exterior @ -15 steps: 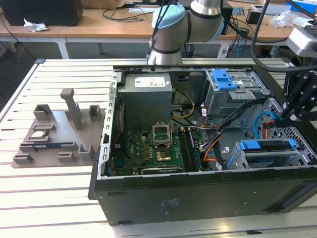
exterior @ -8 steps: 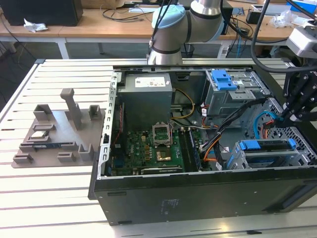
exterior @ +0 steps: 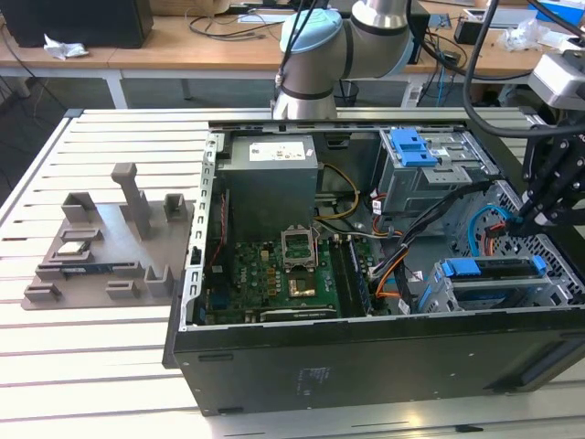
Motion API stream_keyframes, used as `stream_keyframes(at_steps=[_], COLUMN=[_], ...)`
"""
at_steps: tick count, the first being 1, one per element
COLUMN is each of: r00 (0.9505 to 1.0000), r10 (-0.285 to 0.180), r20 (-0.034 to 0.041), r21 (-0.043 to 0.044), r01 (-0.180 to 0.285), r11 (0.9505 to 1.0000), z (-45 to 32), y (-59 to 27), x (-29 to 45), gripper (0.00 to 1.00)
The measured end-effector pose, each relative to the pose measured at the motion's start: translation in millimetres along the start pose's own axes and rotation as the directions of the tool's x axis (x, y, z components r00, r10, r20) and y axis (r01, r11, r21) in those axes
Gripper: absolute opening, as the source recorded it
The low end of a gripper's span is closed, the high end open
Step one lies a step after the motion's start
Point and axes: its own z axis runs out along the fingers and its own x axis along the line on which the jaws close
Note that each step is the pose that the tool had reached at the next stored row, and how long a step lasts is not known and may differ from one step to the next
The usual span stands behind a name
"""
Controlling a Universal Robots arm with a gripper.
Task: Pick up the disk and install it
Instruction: 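Insert the first disk wire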
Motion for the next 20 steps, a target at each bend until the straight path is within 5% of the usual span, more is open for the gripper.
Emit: stream_keyframes(at_steps=[7,20], r00=[1.0000,1.0000], r10=[0.000,0.000], r20=[-0.0001,-0.0001], r21=[0.0000,0.0000], r01=[0.000,0.000], r11=[1.0000,1.0000], z=[2.8,7.3], y=[4.2,4.4], x=[10.8,17.7], gripper=[0.16,0.16])
